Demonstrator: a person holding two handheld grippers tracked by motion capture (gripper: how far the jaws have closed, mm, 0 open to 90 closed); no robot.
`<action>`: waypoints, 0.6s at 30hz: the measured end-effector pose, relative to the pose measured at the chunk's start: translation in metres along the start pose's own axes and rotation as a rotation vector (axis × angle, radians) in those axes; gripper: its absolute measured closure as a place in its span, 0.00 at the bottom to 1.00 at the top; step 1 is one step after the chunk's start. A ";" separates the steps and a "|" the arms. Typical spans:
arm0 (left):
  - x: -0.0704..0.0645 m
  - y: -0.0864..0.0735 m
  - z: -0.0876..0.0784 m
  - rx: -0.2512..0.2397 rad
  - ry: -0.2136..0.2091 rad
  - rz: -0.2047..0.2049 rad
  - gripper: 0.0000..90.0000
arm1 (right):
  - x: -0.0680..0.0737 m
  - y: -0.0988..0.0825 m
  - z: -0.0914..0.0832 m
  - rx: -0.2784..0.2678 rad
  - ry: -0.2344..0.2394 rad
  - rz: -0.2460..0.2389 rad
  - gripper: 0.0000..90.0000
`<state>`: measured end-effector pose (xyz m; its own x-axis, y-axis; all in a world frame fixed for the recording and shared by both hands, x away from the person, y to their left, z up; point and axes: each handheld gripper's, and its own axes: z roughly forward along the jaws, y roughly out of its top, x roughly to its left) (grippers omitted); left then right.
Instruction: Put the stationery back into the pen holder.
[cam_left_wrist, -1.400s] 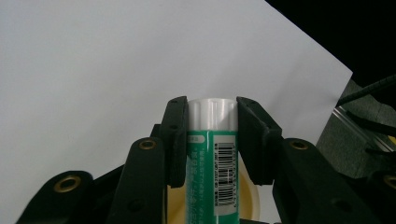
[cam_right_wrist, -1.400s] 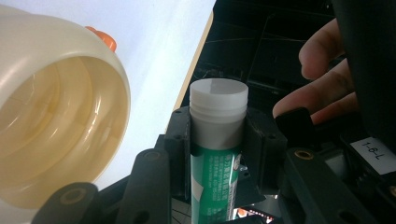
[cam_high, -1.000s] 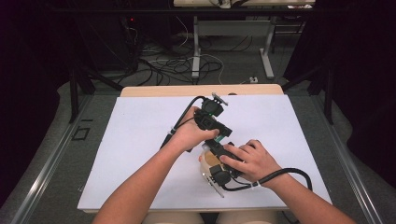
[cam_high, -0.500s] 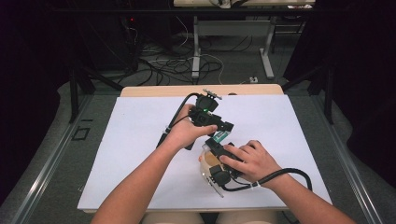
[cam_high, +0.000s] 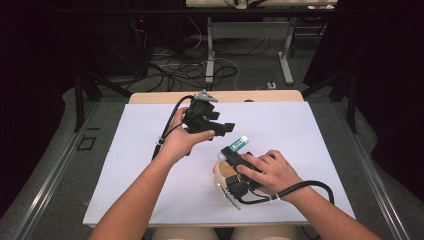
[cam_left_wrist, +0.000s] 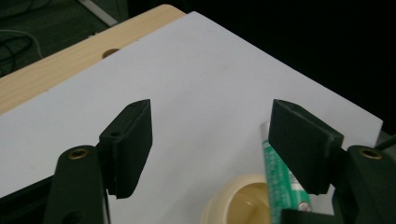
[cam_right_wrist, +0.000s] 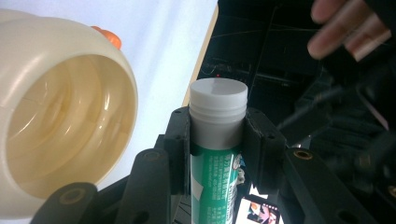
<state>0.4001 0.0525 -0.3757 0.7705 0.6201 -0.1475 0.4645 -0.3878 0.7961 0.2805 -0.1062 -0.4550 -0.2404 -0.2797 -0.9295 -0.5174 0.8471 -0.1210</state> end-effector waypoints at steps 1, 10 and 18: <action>0.002 -0.002 -0.003 -0.004 0.016 -0.005 0.30 | -0.001 -0.001 -0.001 -0.007 -0.005 0.019 0.72; 0.021 -0.026 -0.020 -0.094 0.091 -0.013 0.19 | -0.010 -0.010 -0.006 -0.027 0.000 0.190 0.72; 0.029 -0.051 -0.031 -0.142 0.121 -0.055 0.06 | -0.026 -0.026 -0.017 -0.002 0.101 0.519 0.72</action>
<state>0.3853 0.1114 -0.4024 0.6839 0.7182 -0.1284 0.4318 -0.2566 0.8647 0.2862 -0.1289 -0.4215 -0.5435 0.1339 -0.8286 -0.3106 0.8850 0.3468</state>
